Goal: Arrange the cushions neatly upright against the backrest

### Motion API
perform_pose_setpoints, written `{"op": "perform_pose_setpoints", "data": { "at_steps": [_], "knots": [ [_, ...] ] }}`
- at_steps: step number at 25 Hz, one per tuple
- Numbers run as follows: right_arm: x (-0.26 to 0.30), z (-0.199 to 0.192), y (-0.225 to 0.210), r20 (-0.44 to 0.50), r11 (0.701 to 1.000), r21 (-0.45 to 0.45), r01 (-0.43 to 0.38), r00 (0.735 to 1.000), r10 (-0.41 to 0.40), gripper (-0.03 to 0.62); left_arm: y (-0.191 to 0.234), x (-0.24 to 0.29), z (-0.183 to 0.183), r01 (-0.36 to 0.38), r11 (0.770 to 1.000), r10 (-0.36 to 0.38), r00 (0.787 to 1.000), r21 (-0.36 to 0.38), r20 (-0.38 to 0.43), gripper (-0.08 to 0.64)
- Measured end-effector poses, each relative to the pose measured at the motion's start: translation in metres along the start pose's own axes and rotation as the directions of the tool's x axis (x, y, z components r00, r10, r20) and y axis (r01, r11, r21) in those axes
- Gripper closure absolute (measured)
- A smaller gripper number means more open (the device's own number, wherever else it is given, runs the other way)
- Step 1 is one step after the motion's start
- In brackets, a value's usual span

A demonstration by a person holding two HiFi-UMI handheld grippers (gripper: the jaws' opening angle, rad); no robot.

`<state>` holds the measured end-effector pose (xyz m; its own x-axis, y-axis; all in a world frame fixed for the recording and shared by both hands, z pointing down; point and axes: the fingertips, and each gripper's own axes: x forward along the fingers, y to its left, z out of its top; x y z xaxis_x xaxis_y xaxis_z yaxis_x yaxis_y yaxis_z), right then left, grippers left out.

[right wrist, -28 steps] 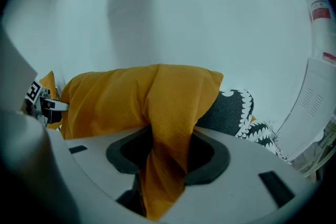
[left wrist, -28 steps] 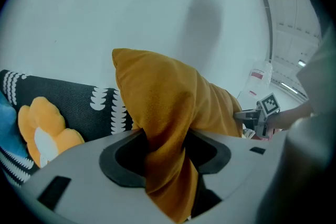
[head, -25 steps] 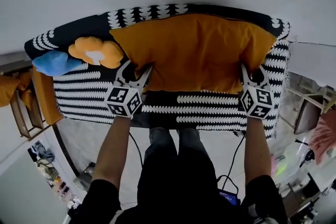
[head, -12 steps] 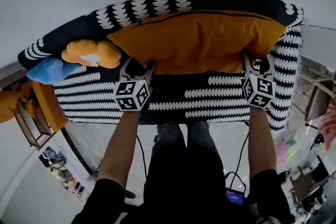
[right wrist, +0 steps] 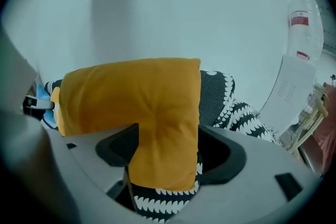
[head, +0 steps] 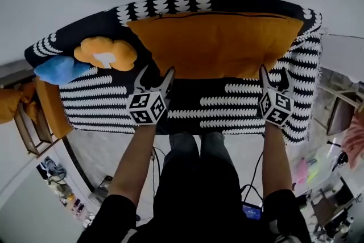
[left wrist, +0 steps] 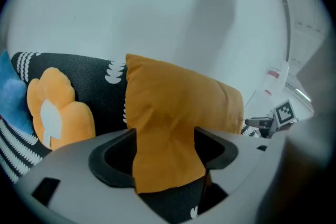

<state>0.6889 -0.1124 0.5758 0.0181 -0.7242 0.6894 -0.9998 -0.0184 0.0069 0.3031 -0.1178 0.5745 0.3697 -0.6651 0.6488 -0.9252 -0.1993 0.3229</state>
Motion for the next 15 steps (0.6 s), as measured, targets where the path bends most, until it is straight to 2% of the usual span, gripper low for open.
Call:
{"op": "perform_pose_setpoints", "data": {
  "at_steps": [3,5,10,15],
  "knots": [
    [-0.022,-0.003,0.009,0.011,0.999,0.013,-0.044,0.999,0.044,0.229,-0.015,-0.029,0.005,0.005,1.0,-0.005,0.999,-0.006,0.038,0.204],
    [-0.036,-0.007,0.02,-0.003,0.995,0.024,-0.102,0.995,0.102,0.227,-0.02,-0.055,0.009,-0.018,1.0,0.018,0.996,-0.01,0.087,0.211],
    [-0.084,0.008,0.04,0.028,0.978,-0.023,-0.208,0.978,0.209,0.244,-0.021,-0.122,0.017,-0.066,0.994,0.082,0.979,-0.086,0.186,0.249],
    [-0.138,0.023,0.055,0.049,0.951,-0.074,-0.301,0.951,0.305,0.252,-0.041,-0.172,0.025,-0.033,0.993,0.059,0.968,-0.109,0.246,0.27]
  ]
}}
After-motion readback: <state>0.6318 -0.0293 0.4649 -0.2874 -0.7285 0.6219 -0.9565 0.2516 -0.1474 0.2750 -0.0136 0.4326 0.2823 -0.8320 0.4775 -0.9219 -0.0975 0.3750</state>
